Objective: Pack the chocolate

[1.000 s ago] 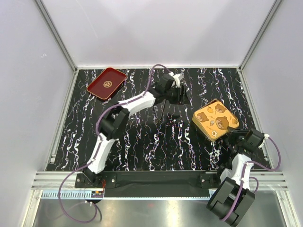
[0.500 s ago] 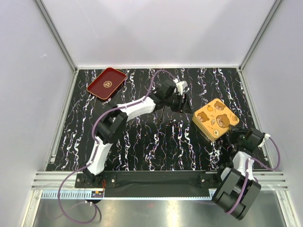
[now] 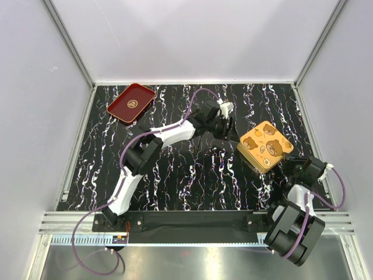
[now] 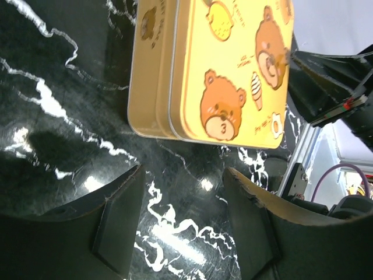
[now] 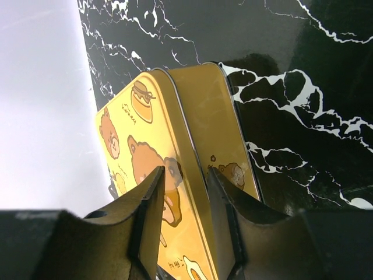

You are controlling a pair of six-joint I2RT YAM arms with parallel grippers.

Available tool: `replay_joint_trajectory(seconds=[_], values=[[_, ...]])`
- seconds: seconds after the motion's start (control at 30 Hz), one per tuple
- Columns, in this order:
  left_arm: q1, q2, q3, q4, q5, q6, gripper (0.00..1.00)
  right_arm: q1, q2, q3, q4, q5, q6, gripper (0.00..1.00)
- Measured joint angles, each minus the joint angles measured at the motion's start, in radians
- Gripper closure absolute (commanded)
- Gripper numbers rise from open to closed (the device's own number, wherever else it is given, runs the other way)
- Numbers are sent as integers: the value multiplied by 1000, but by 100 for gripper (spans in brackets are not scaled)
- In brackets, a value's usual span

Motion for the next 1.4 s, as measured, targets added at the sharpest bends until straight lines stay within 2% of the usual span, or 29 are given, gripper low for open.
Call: replay_joint_trajectory(seconds=[0.6,0.83,0.97,1.1,1.27,1.33,1.4], values=[[-21,6,64,75,63,-31,39,0,43,42,5,-2,0,58],[-34,106,196,137,111,-61,39,0,60,45,14,-3,0,58],[-38,158,207,167,127,-79,39,0,65,47,15,-3,-6,56],[-38,198,208,183,135,-96,39,0,64,92,-52,6,-31,49],[-38,211,220,210,140,-105,39,0,60,230,-236,60,-96,44],[-38,217,220,222,142,-107,39,0,48,287,-300,81,-123,48],[-38,218,220,226,142,-106,39,0,32,335,-340,82,-158,69]])
